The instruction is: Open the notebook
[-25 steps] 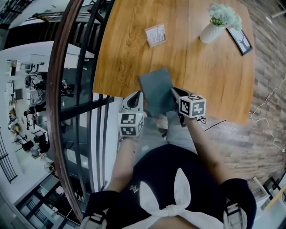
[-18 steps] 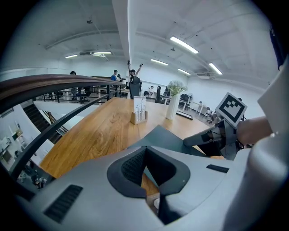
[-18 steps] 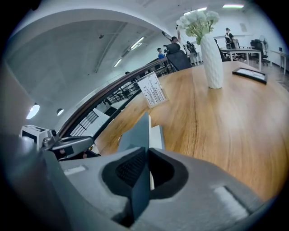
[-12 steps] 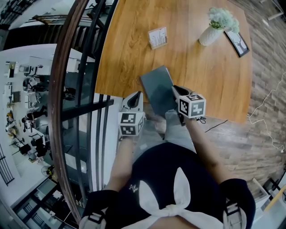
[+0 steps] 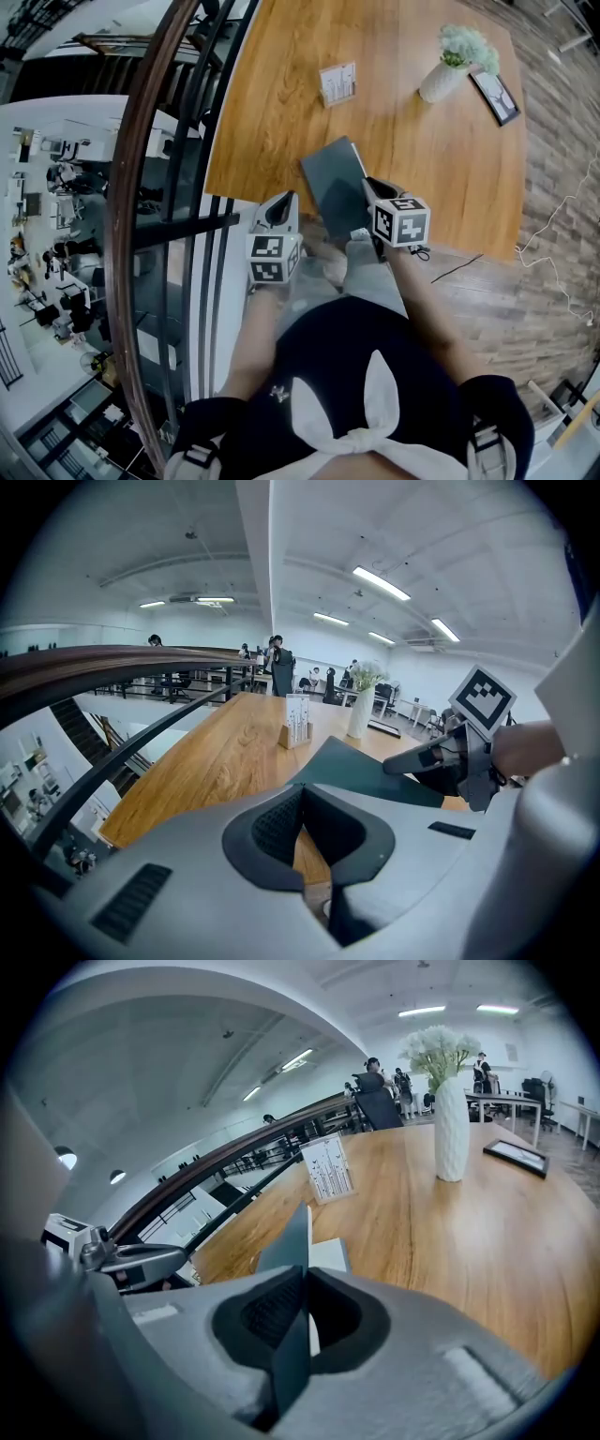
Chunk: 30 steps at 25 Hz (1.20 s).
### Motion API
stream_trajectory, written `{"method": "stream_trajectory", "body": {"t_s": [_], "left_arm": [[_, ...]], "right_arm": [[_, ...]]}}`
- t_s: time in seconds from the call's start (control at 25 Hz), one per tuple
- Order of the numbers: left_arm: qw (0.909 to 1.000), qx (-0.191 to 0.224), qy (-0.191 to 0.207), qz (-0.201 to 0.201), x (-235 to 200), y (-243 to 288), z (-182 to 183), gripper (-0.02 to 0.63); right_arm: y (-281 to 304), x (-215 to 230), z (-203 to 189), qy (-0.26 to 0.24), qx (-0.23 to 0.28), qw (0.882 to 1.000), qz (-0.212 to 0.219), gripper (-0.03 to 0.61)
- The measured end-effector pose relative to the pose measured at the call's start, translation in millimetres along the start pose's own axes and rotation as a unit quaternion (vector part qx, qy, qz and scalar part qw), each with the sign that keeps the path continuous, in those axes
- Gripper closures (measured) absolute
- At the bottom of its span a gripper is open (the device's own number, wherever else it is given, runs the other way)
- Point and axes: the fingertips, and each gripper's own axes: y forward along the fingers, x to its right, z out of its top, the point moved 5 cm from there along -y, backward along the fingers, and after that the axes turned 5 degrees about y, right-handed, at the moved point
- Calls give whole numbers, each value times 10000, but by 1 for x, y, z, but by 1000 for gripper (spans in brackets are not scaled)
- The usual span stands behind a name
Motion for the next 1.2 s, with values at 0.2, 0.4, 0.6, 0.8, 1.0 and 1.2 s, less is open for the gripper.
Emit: {"method": "stream_trajectory", "body": {"t_s": [0.2,0.4,0.6,0.8,1.0,1.2], "left_arm": [[10000,47,-10,45,0,-7,-1,596],[9999,70,-35,64,-5,-10,-4,596],[9999,119,-45,65,-9,-18,-2,596],[9998,166,-44,71,-15,-23,-4,597],[9998,184,-40,76,-20,-30,-5,597],[9997,215,-45,70,-19,-39,-10,597]], "right_arm": [[-4,-6,7,-61,88,9999,-14,563],[-2,-13,8,-132,130,9998,-18,563],[-6,-25,11,-223,162,9996,-27,563],[-7,-34,11,-322,205,9993,-52,563],[-10,-43,12,-400,283,9988,-33,563],[-17,-56,8,-625,292,9976,22,563]]}}
